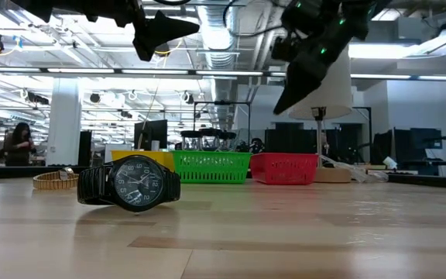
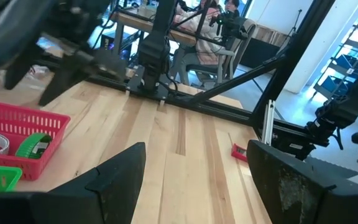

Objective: Pick & Place Office items
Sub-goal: Put the black wrist watch into the red basket

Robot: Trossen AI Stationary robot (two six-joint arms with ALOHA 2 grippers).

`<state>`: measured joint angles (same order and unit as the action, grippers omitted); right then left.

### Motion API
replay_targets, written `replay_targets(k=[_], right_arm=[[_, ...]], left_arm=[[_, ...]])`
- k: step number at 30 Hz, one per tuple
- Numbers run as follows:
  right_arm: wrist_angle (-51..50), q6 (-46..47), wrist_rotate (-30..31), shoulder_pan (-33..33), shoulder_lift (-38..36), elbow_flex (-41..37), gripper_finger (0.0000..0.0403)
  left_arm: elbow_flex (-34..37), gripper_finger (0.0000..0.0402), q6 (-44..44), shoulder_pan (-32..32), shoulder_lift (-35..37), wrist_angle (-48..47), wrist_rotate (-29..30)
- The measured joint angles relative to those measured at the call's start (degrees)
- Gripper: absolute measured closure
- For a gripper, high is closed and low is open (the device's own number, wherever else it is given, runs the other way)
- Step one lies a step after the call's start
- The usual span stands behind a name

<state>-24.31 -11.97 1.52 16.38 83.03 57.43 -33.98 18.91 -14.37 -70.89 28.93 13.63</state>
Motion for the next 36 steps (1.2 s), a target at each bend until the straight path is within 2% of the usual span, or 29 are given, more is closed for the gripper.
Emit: replay_targets(k=[12, 17, 21, 31, 36], right_arm=[[-13.46, -1.79, -0.28, -8.04, -13.2, 0.09, 0.0201], [-16.16, 2.8, -3.09, -10.88, -17.68, -1.77, 0.0201], [-12.13, 6.05, -4.7, -14.56, -20.95, -7.41, 0.0201], [10.0, 9.04, -4.98, -24.62, -29.26, -28.2, 0.0201], [13.1, 9.03, -6.23, -28.23, -34.65, -32.66, 0.0201]], left_arm=[[0.0, 0.0128, -0.17, 0.0, 0.0, 0.51, 0.0], [0.0, 0.0128, -0.19, 0.0, 0.02, 0.76, 0.02], [0.0, 0.0128, -0.2, 0.0, 0.0, 1.01, 0.02], [0.0, 0.0128, -1.4, 0.4, 0.01, 3.94, 0.02], [0.0, 0.0128, -2.14, 0.42, 0.0, 4.17, 0.02]])
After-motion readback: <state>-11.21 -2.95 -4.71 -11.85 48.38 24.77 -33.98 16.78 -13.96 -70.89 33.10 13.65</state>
